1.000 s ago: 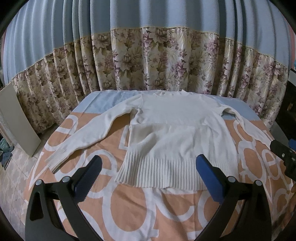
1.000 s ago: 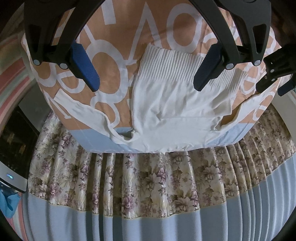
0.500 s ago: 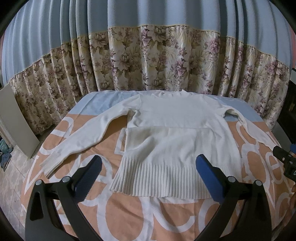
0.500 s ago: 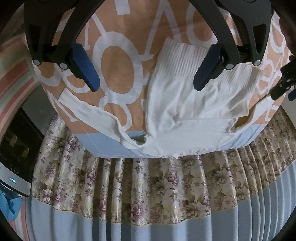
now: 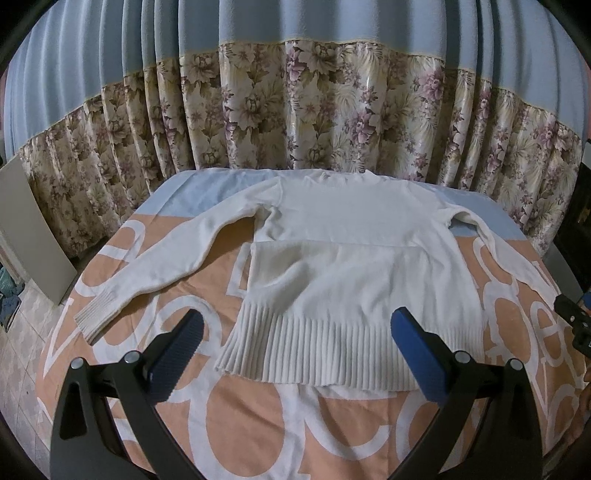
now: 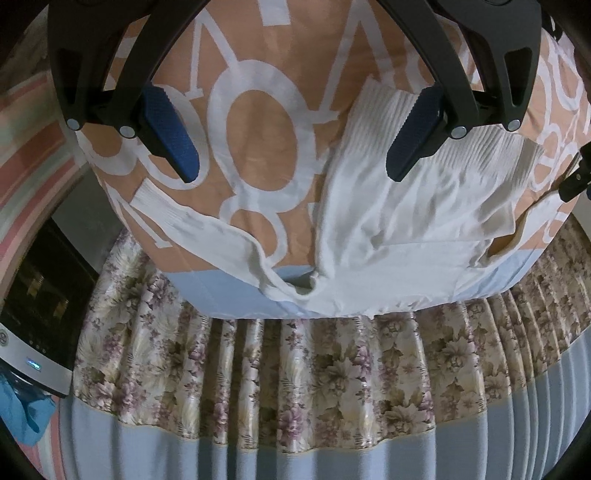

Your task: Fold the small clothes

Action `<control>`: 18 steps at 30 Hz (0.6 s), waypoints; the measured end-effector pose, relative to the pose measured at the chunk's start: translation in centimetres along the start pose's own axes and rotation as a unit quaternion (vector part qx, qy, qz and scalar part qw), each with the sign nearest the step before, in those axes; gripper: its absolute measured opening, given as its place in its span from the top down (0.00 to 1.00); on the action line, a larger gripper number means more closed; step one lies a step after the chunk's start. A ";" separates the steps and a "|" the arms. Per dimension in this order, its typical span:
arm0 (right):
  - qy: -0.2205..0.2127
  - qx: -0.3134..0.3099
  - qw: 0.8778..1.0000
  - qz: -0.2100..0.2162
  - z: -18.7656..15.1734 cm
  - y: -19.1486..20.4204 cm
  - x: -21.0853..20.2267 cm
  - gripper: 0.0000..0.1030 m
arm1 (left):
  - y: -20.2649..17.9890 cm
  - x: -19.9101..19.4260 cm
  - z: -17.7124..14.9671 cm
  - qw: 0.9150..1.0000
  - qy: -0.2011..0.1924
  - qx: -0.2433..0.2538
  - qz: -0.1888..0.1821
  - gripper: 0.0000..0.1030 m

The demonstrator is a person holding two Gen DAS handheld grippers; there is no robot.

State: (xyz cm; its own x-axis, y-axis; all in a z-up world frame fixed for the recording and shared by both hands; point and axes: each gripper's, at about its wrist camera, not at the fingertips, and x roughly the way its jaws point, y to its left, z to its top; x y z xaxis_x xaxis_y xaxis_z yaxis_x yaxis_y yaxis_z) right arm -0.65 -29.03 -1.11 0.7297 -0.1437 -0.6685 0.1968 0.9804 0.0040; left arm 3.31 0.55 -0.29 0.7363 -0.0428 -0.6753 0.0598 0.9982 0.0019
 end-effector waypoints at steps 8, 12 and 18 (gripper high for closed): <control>-0.010 0.009 1.000 -0.001 -0.6 -0.9 -0.9 0.03 | -0.4 -0.8 -0.6 1.000 -0.008 0.010 -0.001 0.01; -0.008 0.010 1.000 -0.003 -0.7 -1.0 -1.1 0.03 | -0.6 -0.9 -0.8 1.000 -0.007 0.010 -0.001 0.01; -0.009 0.019 1.000 -0.009 -0.8 -2.0 -1.0 0.03 | -0.7 -1.1 -1.1 1.000 -0.006 0.007 0.002 0.01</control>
State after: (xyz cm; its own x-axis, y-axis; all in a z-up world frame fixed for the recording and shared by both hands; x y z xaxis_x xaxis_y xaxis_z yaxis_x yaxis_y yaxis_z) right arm -2.29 -30.76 -1.08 0.7366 -0.1647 -0.6560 0.2351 0.9718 0.0200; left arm 1.72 -0.09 -0.36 0.7450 -0.0395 -0.6659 0.0657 0.9977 0.0144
